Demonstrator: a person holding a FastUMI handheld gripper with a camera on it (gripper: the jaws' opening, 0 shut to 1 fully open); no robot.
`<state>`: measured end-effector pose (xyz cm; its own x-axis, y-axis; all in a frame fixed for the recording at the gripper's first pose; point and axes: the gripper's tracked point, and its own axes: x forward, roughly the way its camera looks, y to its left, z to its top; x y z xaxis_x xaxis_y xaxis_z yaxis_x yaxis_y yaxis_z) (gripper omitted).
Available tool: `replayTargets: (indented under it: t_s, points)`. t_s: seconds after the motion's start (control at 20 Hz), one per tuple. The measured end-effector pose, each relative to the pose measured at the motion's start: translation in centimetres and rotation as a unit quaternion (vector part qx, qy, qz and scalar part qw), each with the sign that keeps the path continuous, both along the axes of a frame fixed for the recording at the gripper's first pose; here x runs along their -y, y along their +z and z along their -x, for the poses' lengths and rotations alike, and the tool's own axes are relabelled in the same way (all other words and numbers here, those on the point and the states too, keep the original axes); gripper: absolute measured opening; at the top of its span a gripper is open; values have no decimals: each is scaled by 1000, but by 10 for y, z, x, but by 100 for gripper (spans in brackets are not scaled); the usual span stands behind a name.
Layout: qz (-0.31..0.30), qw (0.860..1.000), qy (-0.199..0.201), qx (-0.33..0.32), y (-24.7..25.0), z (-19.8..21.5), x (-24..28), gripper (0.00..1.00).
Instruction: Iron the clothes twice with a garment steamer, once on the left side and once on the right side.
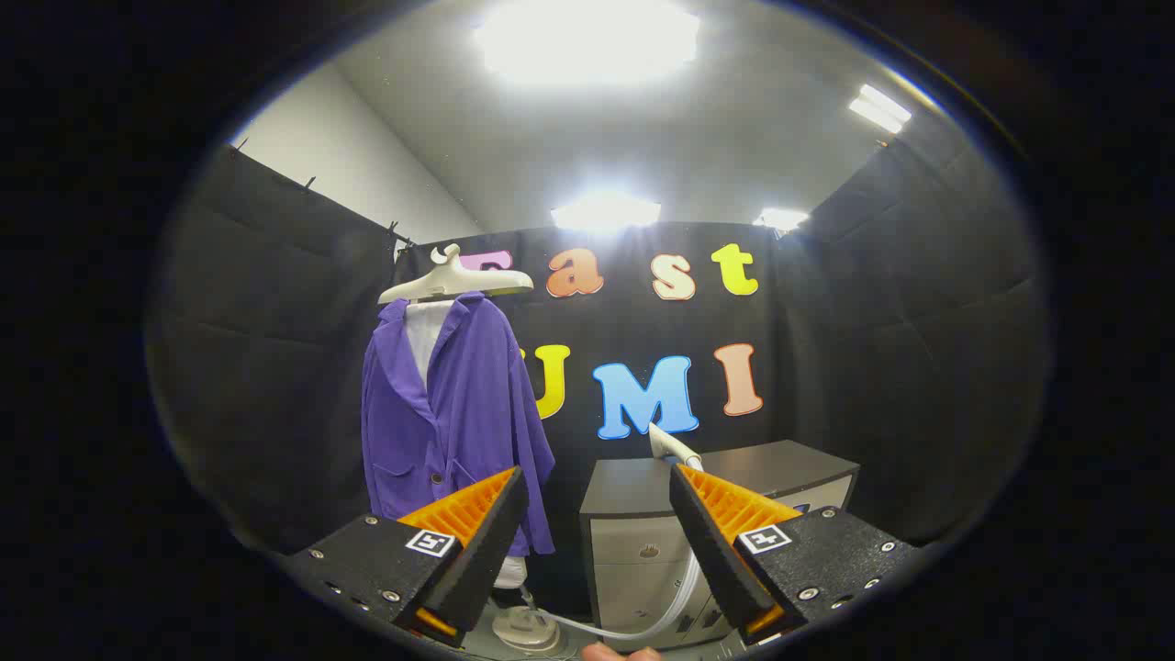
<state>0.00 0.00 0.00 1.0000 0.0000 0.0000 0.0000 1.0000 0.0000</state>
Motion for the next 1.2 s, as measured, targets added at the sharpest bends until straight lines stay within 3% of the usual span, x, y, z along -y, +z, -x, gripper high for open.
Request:
replayTargets:
  t_s: [0.45,1.2]
  points:
    - [28,999,41,-13,-12,-4,-27,96]
    - [42,999,4,-6,15,-30,-1,96]
